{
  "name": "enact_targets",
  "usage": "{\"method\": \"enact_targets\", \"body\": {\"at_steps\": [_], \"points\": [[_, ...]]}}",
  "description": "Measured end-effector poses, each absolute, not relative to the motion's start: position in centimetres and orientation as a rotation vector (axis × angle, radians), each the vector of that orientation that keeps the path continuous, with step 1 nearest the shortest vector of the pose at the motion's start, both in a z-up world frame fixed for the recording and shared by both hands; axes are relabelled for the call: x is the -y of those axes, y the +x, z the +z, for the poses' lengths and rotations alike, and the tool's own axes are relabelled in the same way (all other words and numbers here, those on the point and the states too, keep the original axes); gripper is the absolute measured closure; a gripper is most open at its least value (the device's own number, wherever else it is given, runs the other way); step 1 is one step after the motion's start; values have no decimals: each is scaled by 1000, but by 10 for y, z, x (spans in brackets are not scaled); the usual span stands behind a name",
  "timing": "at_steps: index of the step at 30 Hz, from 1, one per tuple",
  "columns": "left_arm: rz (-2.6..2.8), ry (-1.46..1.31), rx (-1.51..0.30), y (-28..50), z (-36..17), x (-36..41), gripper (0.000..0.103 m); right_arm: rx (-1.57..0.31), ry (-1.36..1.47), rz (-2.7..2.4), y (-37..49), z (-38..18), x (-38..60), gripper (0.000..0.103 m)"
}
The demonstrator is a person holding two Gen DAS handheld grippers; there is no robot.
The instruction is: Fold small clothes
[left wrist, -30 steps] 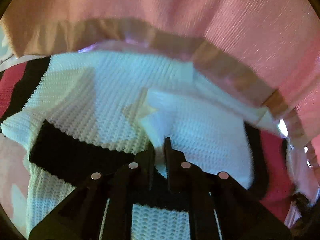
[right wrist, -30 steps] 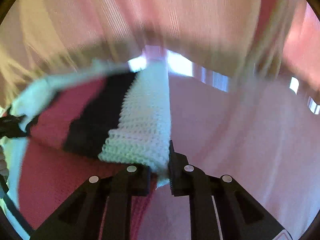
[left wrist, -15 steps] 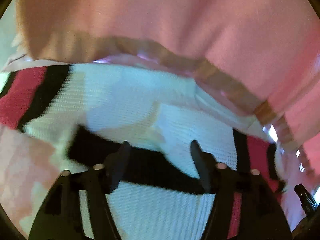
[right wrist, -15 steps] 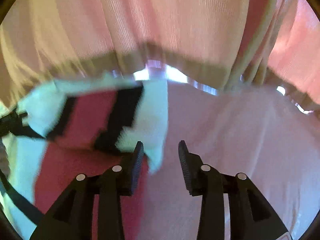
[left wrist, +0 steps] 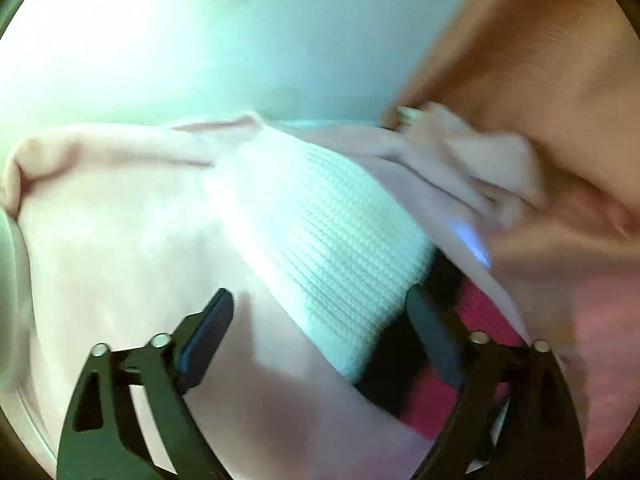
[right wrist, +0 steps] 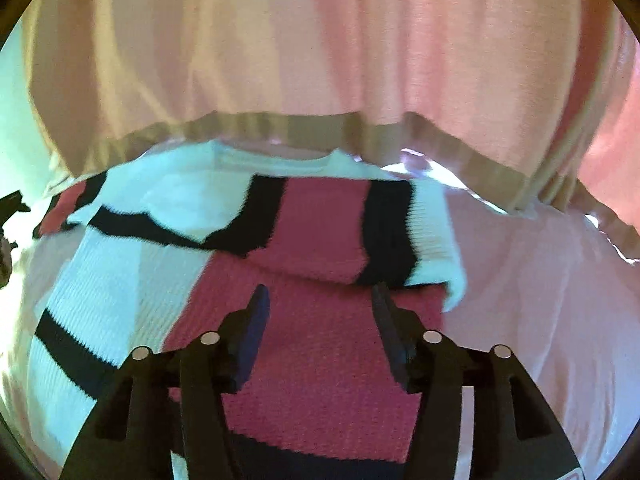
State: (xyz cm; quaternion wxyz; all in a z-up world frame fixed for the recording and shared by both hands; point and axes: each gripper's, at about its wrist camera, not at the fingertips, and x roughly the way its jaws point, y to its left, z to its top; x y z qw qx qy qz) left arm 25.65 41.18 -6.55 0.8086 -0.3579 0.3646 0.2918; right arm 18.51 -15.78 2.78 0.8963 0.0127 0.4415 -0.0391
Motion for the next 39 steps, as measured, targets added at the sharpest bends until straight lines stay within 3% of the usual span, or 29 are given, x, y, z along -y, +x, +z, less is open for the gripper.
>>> {"method": "enact_targets", "body": {"at_steps": [2, 4, 5, 6, 11, 16, 20, 22, 23, 24, 28, 32, 39], "points": [[630, -793, -806, 265, -75, -422, 40, -938, 29, -83, 184, 19, 154, 50], [624, -752, -808, 275, -73, -421, 73, -959, 37, -80, 185, 13, 154, 50], [589, -751, -825, 279, -73, -421, 96, -962, 38, -83, 185, 12, 155, 50], [567, -745, -829, 282, -68, -416, 97, -958, 35, -90, 186, 11, 156, 50], [429, -463, -637, 282, 22, -316, 97, -937, 69, -105, 188, 19, 166, 50], [7, -274, -513, 257, 113, -116, 97, -916, 122, -134, 191, 29, 187, 49], [-257, -207, -600, 245, 105, 28, 92, -911, 159, -180, 193, 32, 209, 46], [-348, -185, -706, 243, 64, 93, 78, -928, 183, -188, 195, 30, 220, 45], [-365, -177, -740, 246, 50, 108, 58, -936, 196, -195, 196, 28, 225, 44], [-369, -162, -794, 244, 27, 125, 46, -952, 207, -194, 198, 27, 230, 41], [-323, -157, -901, 235, -21, 117, 38, -983, 190, -173, 204, 23, 235, 37], [-226, -326, -898, 232, -23, 30, 31, -1004, 189, -144, 214, 15, 232, 35], [-72, -633, -863, 273, -36, -71, 31, -1040, 306, -81, 252, -2, 233, 35]]}}
